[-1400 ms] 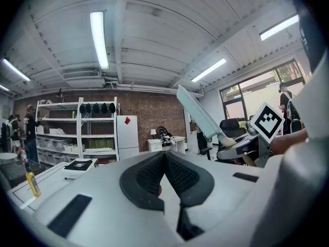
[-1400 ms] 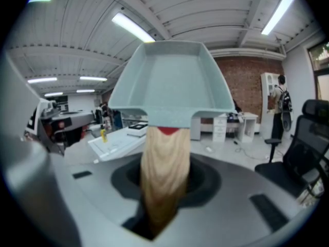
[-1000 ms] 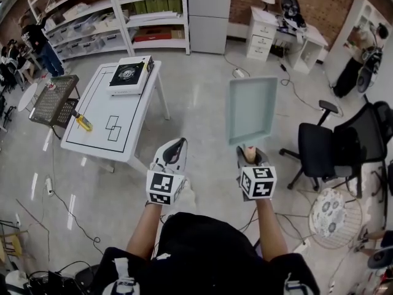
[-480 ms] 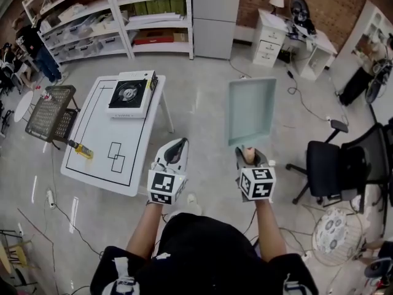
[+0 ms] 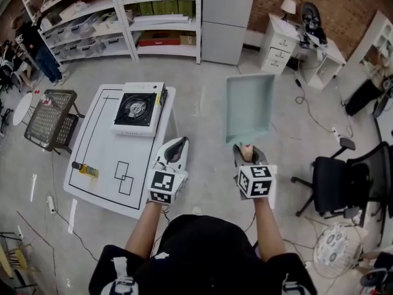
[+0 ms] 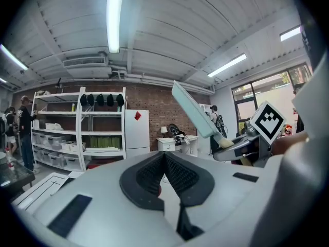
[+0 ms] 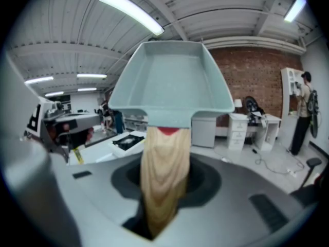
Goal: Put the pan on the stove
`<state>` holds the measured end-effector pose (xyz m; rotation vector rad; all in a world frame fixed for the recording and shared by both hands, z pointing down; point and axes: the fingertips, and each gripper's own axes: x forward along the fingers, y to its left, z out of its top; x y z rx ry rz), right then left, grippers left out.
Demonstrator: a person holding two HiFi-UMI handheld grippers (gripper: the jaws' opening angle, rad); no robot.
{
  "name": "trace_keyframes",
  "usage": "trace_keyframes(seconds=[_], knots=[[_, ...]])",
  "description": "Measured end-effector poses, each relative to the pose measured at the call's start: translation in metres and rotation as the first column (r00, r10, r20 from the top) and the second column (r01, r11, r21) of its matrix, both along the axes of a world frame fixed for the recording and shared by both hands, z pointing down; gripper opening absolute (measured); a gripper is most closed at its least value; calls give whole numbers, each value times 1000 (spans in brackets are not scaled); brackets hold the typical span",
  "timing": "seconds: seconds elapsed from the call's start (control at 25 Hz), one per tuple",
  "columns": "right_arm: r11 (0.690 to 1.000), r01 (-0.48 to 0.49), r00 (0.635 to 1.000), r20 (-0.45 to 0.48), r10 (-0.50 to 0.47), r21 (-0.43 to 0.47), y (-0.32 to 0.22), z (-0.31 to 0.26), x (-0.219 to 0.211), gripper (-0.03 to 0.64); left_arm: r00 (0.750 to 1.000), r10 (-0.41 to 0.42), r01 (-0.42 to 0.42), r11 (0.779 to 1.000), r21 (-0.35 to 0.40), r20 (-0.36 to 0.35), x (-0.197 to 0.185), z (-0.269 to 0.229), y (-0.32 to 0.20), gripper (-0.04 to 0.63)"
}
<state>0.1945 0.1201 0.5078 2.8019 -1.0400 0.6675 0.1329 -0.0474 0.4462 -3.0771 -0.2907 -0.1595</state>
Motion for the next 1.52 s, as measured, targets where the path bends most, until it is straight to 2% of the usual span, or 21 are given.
trace_keyframes(seconds=[0.2, 0.32, 0.6, 0.8, 1.08, 1.28, 1.52], knots=[[999, 39, 999, 10, -39, -12, -33, 7, 19, 132, 1000, -9, 9, 998, -61, 4, 9, 5, -28, 25], [998, 69, 997, 22, -69, -8, -53, 13, 26, 132, 1000, -17, 18, 999, -43, 9, 11, 10, -43, 25], [984, 177, 984, 26, -177, -14, -99, 19, 56, 132, 992, -126, 127, 992, -8, 15, 27, 16, -78, 25], [962, 273, 962, 36, -272, -8, -136, 23, 83, 132, 975, -221, 221, 975, -3, 29, 39, 21, -105, 25], [900, 437, 899, 49, -436, -11, -194, 24, 120, 132, 927, -375, 375, 927, 2, 35, 58, 22, -139, 25], [835, 550, 834, 62, -548, -16, -234, 29, 133, 132, 872, -487, 487, 873, 5, 46, 63, 26, -163, 25], [737, 675, 736, 91, -671, -28, -273, 37, 137, 132, 795, -603, 604, 797, 11, 71, 63, 32, -183, 25]])
